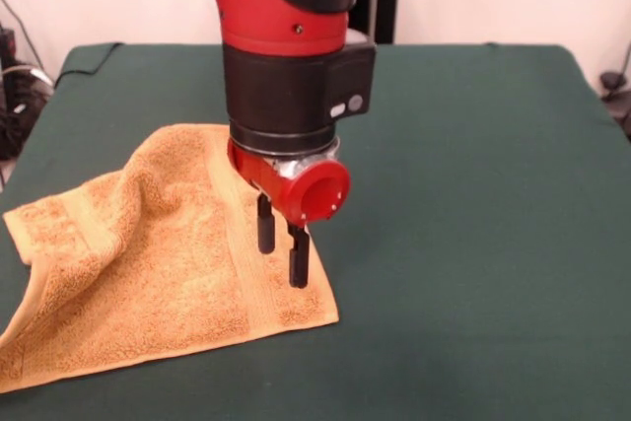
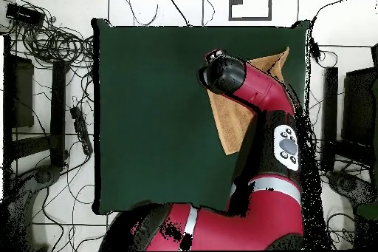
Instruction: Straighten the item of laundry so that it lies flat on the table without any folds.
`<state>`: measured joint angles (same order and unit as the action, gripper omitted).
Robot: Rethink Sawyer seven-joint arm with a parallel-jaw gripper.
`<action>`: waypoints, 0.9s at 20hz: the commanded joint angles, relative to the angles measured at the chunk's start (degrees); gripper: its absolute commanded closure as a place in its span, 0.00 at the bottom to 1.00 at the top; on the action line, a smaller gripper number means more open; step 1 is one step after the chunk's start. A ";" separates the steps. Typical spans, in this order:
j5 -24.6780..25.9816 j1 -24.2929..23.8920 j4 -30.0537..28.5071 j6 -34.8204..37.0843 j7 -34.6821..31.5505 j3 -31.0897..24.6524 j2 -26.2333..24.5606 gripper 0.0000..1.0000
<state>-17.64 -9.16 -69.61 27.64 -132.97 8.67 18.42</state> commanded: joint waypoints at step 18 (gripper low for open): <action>-3.83 1.62 -5.57 -7.57 -12.00 -4.49 -9.68 0.00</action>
<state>-18.86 -9.14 -69.64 22.22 -132.97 8.68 11.53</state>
